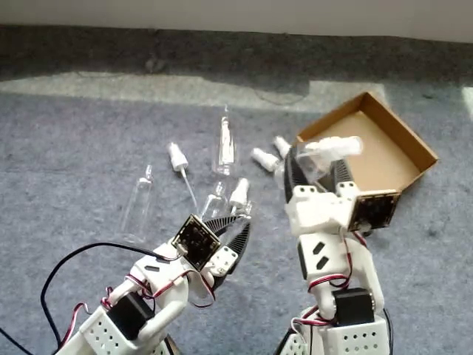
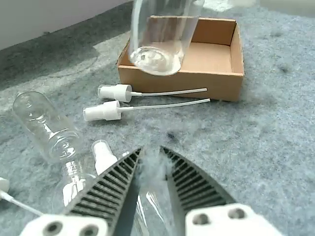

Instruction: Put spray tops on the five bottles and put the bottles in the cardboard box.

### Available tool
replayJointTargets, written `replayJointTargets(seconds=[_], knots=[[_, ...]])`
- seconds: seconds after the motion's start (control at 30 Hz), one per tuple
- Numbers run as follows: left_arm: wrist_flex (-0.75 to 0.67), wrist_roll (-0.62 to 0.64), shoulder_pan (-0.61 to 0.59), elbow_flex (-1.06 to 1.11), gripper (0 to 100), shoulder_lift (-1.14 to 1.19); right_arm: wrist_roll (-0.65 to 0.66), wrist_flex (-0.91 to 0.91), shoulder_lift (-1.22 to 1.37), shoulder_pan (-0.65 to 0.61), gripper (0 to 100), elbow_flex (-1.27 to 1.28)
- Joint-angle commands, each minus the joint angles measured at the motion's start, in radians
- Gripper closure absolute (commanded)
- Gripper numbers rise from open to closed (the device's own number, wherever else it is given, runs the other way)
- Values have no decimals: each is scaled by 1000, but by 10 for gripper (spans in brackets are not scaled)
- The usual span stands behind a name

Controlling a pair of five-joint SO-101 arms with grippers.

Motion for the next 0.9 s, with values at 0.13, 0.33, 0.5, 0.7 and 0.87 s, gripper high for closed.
replayJointTargets(seconds=[0.13,0.33,0.5,0.7,0.87], knots=[[5,3,10,21,995,-13,137,-33,5,191,906,-67],[3,3,-134,21,995,-13,270,-33,7,196,906,-67],[-2,3,-236,13,995,-13,270,-38,156,259,906,-125],[-2,3,-249,21,995,-13,270,-39,395,288,906,-271],[-2,3,-251,21,995,-13,270,-41,555,288,906,-361]])
